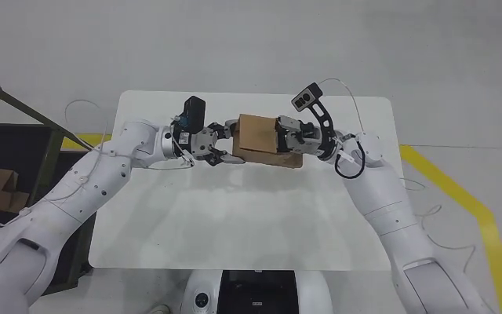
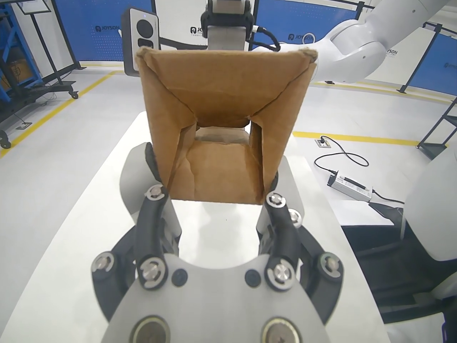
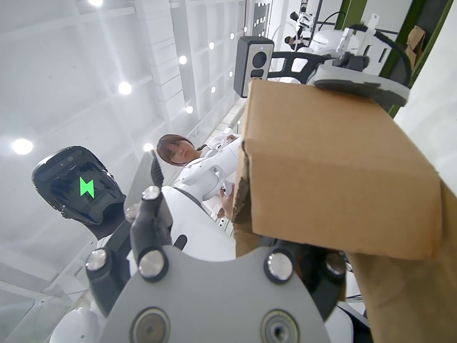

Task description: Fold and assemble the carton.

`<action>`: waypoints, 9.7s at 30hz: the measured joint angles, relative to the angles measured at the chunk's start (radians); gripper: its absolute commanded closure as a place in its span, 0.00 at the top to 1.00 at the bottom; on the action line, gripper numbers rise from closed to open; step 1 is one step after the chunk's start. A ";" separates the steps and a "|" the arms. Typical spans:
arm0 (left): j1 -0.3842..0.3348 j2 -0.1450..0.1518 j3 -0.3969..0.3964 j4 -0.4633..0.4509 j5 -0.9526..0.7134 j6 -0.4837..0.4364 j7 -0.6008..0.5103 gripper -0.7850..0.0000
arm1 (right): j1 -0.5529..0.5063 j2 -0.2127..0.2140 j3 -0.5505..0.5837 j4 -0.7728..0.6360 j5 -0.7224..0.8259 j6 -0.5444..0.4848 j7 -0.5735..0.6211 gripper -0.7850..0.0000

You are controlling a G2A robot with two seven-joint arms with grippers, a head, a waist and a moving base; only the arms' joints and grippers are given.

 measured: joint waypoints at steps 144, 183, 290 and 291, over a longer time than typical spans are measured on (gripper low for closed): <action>0.075 -0.025 -0.055 0.056 -0.056 0.000 -0.081 0.52 | -0.132 0.075 0.085 -0.303 -0.397 -0.259 -0.270 1.00; 0.067 -0.040 -0.094 0.076 -0.023 0.000 -0.079 0.43 | -0.167 0.093 0.108 -0.212 -0.247 -0.049 -0.196 1.00; 0.177 -0.116 -0.291 0.045 0.120 0.021 -0.313 0.49 | -0.111 0.141 0.052 -0.290 -0.620 0.131 -0.353 0.14; 0.178 -0.116 -0.292 0.045 0.120 0.019 -0.309 0.49 | -0.110 0.141 0.050 -0.290 -0.620 0.131 -0.355 0.13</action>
